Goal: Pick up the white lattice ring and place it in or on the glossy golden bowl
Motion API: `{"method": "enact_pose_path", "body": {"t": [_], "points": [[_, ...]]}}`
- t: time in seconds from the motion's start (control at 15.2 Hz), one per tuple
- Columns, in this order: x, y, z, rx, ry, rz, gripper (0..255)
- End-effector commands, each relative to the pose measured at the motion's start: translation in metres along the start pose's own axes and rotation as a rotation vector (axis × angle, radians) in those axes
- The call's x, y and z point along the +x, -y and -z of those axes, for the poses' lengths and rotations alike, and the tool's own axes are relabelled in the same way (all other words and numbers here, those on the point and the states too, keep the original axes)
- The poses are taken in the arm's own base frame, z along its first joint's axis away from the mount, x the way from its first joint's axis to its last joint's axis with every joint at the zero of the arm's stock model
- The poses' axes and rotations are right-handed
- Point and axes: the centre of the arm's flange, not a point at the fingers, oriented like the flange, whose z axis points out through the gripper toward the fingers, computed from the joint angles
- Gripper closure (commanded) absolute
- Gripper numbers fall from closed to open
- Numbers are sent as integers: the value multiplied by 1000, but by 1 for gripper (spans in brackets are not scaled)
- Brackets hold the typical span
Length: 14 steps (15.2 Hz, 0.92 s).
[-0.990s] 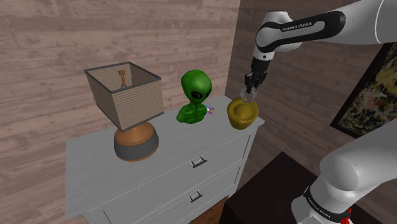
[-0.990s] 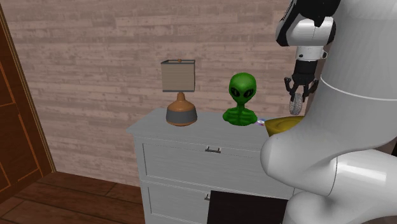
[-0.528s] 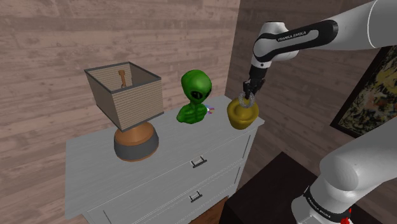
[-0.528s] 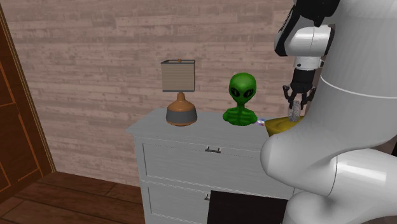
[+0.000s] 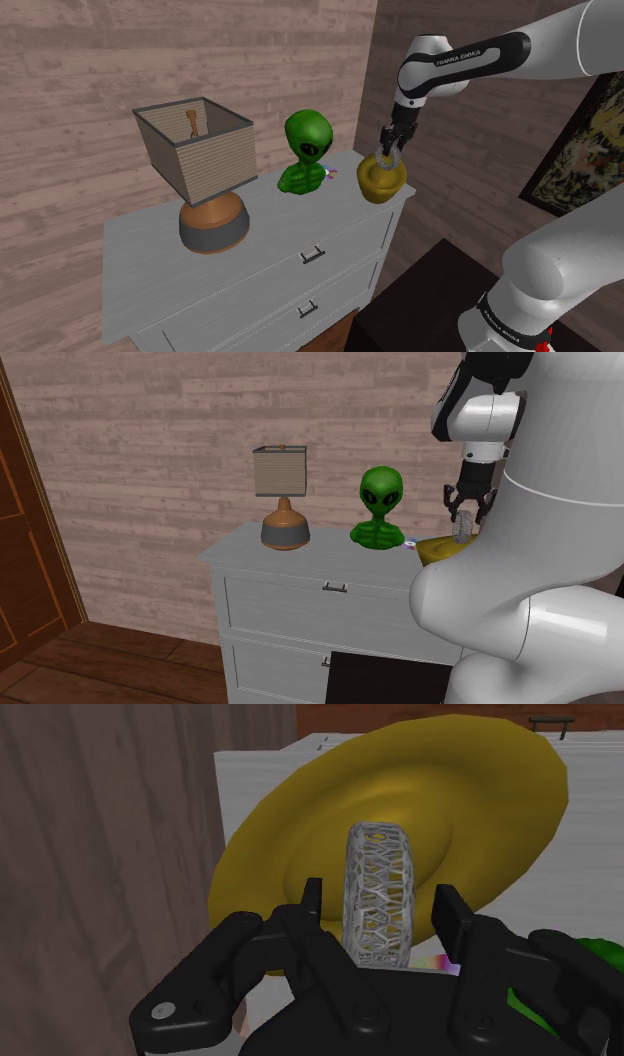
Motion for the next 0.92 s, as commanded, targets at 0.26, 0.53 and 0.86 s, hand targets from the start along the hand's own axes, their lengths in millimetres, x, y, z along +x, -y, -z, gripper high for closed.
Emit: {"method": "enact_pose_path", "body": {"t": [0.26,0.53,0.86], "points": [[0,0,-1,0,2,0,0],[0,0,49,0,2,0,0],[0,0,49,0,2,0,0]]}}
